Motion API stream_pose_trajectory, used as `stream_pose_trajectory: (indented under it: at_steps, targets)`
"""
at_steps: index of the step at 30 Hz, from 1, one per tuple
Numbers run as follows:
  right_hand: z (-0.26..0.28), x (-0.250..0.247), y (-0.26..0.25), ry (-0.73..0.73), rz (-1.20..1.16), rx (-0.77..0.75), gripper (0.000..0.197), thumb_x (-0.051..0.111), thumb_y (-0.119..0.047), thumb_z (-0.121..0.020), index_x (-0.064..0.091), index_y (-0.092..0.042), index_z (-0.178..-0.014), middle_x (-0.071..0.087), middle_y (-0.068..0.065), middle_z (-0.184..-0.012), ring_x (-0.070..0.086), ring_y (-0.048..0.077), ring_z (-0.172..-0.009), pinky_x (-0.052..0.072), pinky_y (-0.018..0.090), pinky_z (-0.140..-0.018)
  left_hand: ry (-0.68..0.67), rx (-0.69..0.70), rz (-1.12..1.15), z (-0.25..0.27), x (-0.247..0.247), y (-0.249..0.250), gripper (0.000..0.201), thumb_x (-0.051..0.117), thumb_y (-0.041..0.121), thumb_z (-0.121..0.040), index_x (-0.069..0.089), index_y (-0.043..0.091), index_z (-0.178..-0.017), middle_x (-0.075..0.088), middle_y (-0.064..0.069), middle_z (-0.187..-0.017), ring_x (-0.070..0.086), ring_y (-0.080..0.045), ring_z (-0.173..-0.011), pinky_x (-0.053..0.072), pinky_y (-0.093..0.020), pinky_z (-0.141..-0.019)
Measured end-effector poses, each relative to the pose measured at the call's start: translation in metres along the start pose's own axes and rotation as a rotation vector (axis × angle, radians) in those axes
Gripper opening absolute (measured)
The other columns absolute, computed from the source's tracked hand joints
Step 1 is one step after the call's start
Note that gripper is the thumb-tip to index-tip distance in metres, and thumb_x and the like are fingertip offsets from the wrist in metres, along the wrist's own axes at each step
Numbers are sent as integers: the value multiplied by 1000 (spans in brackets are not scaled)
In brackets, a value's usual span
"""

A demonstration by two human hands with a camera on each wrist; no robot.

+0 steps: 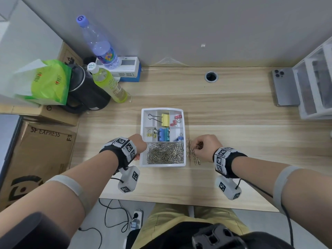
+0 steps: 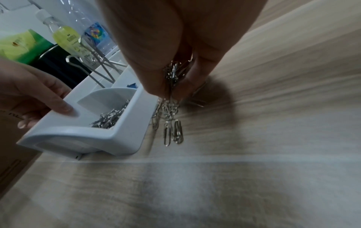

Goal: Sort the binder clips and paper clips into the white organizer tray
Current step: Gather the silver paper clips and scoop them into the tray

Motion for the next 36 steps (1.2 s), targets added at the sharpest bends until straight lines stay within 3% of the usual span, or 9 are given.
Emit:
stream_pose_trajectory:
  at_steps: [5, 11, 16, 22, 25, 27, 31, 33, 36]
  targets:
    - [-2, -5, -30, -20, -17, -63, 14, 68, -6, -76, 72, -20, -73, 69, -6, -81, 64, 9, -76, 49, 18, -69, 10, 11, 20, 2, -1, 0, 17, 38, 1, -91, 45, 5, -76, 61, -22, -72, 57, -27, -51, 48, -31, -53]
    - [-2, 26, -70, -103, -1, -187, 5, 74, -16, -82, 73, -20, -84, 68, -6, -90, 63, 11, -86, 50, 23, -80, 14, 9, 39, 1, 1, -2, 17, 38, 1, -90, 44, 5, -75, 57, -20, -69, 53, -25, -50, 46, -29, -52]
    - [-1, 46, -79, -176, 146, -267, 26, 73, -33, -84, 73, -23, -107, 70, -4, -111, 63, 15, -99, 51, 29, -91, 21, 12, 35, -1, 1, -3, 15, 39, 3, -91, 47, 4, -78, 63, -22, -76, 59, -28, -52, 50, -32, -58]
    - [1, 31, -66, -136, 208, -355, 21, 67, -28, -86, 69, -23, -106, 65, -8, -101, 61, 10, -86, 54, 28, -80, -1, 13, 14, -4, 0, -3, 17, 38, 1, -89, 45, 5, -75, 61, -20, -65, 59, -27, -50, 48, -30, -53]
    - [-5, 13, -49, -76, 253, -302, 24, 68, -27, -84, 64, -24, -108, 54, -11, -98, 57, 9, -84, 48, 20, -74, -9, 0, -5, -3, -4, -5, 20, 38, -1, -88, 43, 7, -70, 55, -16, -55, 53, -24, -44, 41, -25, -44]
    - [-10, -3, -32, -52, 299, -219, 34, 70, -28, -80, 60, -25, -113, 50, -10, -105, 56, 11, -92, 48, 22, -81, 3, -10, -16, -3, -7, -7, 23, 38, -1, -88, 40, 8, -67, 48, -13, -50, 48, -23, -43, 36, -24, -42]
    - [-12, -24, 2, -109, 408, -34, 82, 81, -43, -63, 45, -22, -134, 43, -3, -125, 50, 17, -112, 46, 32, -98, 32, -19, -23, -5, -12, -14, 24, 38, -2, -89, 38, 9, -68, 43, -12, -55, 44, -22, -46, 33, -26, -45]
    - [-8, -29, 12, -158, 450, -18, 99, 87, -42, -55, 38, -21, -139, 39, -2, -131, 51, 19, -116, 47, 32, -99, 35, -24, -23, -7, -11, -16, 23, 38, -3, -88, 39, 8, -68, 43, -12, -54, 44, -22, -46, 33, -26, -45]
    - [-1, -23, 17, -245, 488, -55, 107, 91, -32, -58, 32, -15, -145, 41, 2, -139, 52, 23, -121, 44, 30, -101, 45, -23, -20, -6, -10, -16, 25, 38, -2, -89, 39, 7, -65, 46, -14, -54, 45, -24, -46, 35, -27, -45]
Point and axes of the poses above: each hand's wrist, its own z-axis away from the middle knuckle, its own x-axis out of the palm, y = z × x, the point moved 1 cm from there along -z, towards the middle knuckle
